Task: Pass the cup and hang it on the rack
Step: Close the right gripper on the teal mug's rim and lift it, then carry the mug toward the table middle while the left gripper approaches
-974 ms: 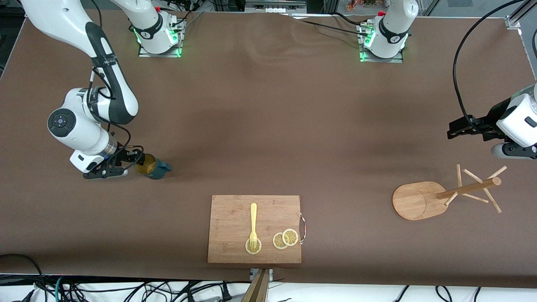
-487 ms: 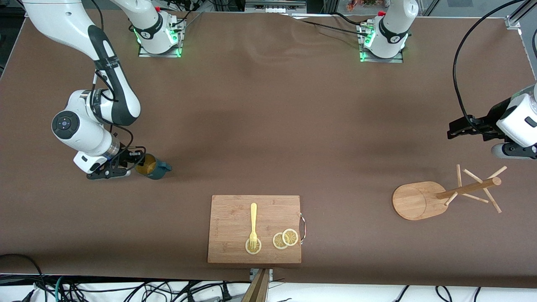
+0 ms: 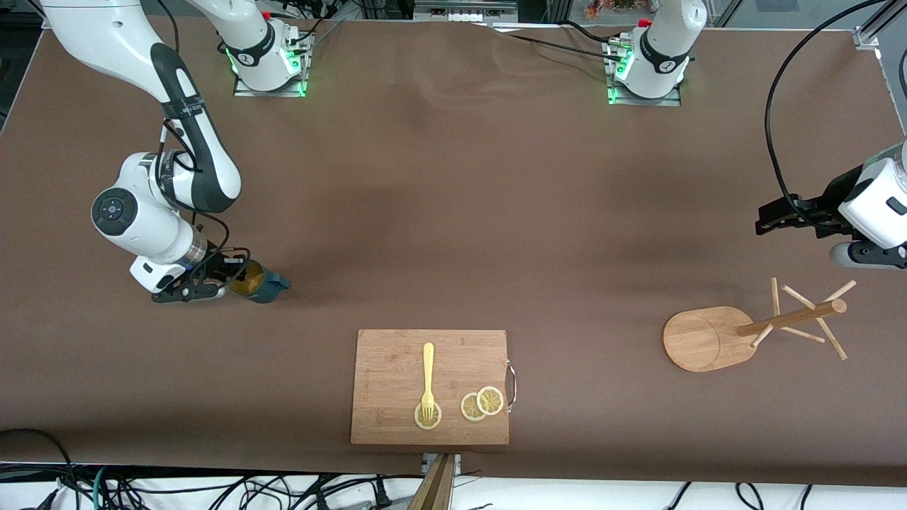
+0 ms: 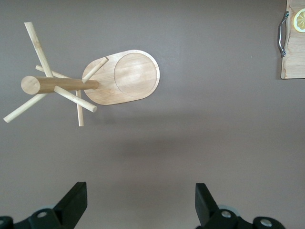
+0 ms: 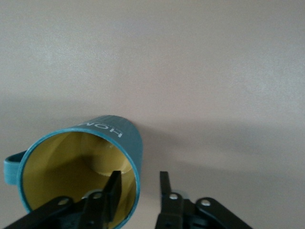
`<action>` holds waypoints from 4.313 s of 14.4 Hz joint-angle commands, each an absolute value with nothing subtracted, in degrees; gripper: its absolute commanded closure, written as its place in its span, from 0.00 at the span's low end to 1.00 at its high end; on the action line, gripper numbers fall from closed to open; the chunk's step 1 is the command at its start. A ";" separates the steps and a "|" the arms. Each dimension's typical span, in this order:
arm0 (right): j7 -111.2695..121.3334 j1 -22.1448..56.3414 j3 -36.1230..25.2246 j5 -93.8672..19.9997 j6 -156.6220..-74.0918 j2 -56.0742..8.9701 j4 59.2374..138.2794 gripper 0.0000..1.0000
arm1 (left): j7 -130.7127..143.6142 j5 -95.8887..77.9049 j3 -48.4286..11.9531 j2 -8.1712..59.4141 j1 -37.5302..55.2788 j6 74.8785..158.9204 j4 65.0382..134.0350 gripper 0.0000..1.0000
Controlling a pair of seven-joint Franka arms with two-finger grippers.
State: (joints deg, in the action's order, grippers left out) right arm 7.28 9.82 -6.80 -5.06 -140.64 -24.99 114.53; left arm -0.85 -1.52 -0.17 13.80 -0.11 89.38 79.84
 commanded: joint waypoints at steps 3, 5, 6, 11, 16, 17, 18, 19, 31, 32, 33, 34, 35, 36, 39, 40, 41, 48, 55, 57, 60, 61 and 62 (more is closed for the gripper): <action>7.21 9.76 -6.59 -6.06 -140.63 -25.22 114.17 0.95 | -0.79 -2.55 -0.35 14.68 -0.62 88.51 77.87 0.00; 7.12 9.76 -6.59 -6.06 -140.36 -25.14 114.00 1.00 | -0.88 -2.55 -0.35 14.76 -0.96 88.51 77.87 0.00; 6.95 9.84 -6.50 -6.06 -140.27 -25.14 113.82 1.00 | -0.88 -2.55 -0.35 15.03 -1.31 88.51 77.87 0.00; -0.06 10.55 -2.12 -6.06 -133.54 -23.91 109.53 1.00 | -0.88 -2.64 -0.44 15.12 -1.41 88.42 77.87 0.00; -18.86 16.06 2.11 -5.71 -119.11 -24.34 98.37 1.00 | -0.97 -2.63 -0.44 14.94 -1.58 88.24 77.87 0.00; -23.16 18.52 2.11 -5.45 -117.79 -24.69 96.87 1.00 | -0.88 -2.81 -0.44 14.85 -1.50 88.24 77.87 0.00; -27.03 21.07 2.11 -4.93 -117.51 -24.78 95.99 1.00 | -0.88 -2.90 -0.44 14.85 -1.58 88.24 77.87 0.00; -29.77 23.44 2.11 -4.83 -117.42 -25.22 95.28 1.00 | -0.79 -2.99 -0.44 14.77 -1.76 88.24 78.22 0.00; -60.19 48.50 1.76 -4.83 -116.10 -41.82 73.85 1.00 | -1.76 -2.99 -0.44 14.94 -2.55 87.98 80.95 0.00; -60.55 49.56 1.67 -4.66 -116.19 -43.23 72.26 1.00 | -1.76 -2.99 -0.44 14.94 -1.94 87.98 81.21 0.00; -60.64 50.27 1.67 -3.96 -116.54 -44.11 71.81 1.00 | -1.76 -2.99 -0.61 15.03 -1.67 87.98 81.38 0.00; -60.82 51.49 1.67 -3.52 -116.72 -44.90 71.72 1.00 | -1.84 -2.99 -0.79 15.12 -1.67 88.07 82.00 0.00; -61.60 52.72 1.58 -2.65 -116.89 -45.70 71.63 1.00 | -3.15 -3.08 -0.79 15.12 -1.67 88.15 82.52 0.00; -62.74 53.78 1.58 -1.33 -117.24 -46.49 71.63 1.00 | -6.21 -3.08 -0.79 15.38 -1.67 88.33 82.62 0.00; -64.16 54.84 1.58 0.35 -117.51 -47.64 71.63 1.00 | -15.44 -3.86 -0.79 16.17 -1.67 88.59 82.79 0.00; -64.16 54.84 1.58 0.35 -117.51 -47.64 71.63 1.00 | -18.51 -4.22 -0.79 16.52 -1.67 88.68 82.79 0.00; -64.25 54.84 1.58 0.35 -117.60 -47.64 71.63 1.00 | -22.55 -4.22 -0.79 17.05 -1.67 88.68 82.79 0.00; -66.09 54.67 1.49 0.35 -123.92 -49.74 71.28 1.00 | -47.34 -9.65 -0.88 16.96 -1.67 90.35 87.18 0.00; -66.36 54.49 1.49 0.35 -123.93 -50.10 71.10 0.82 | -68.43 -14.67 -1.05 16.26 -1.58 95.09 94.82 0.00; -66.36 54.23 1.41 0.18 -123.66 -49.75 70.93 0.53 | -75.38 -16.25 -1.32 16.17 -1.58 97.55 97.63 0.00; -66.36 54.05 1.41 0.00 -121.56 -49.13 69.44 0.40 | -83.21 -17.22 -2.11 16.08 -1.58 100.10 101.59 0.00; -66.36 54.05 1.32 -0.09 -120.16 -48.87 68.65 0.30 | -84.28 -17.57 -2.28 15.82 -1.58 100.63 102.38 0.00; -66.18 54.05 1.14 -0.09 -118.15 -48.35 67.77 0.13 | -84.64 -18.36 -3.16 15.39 -1.41 101.24 103.52 0.00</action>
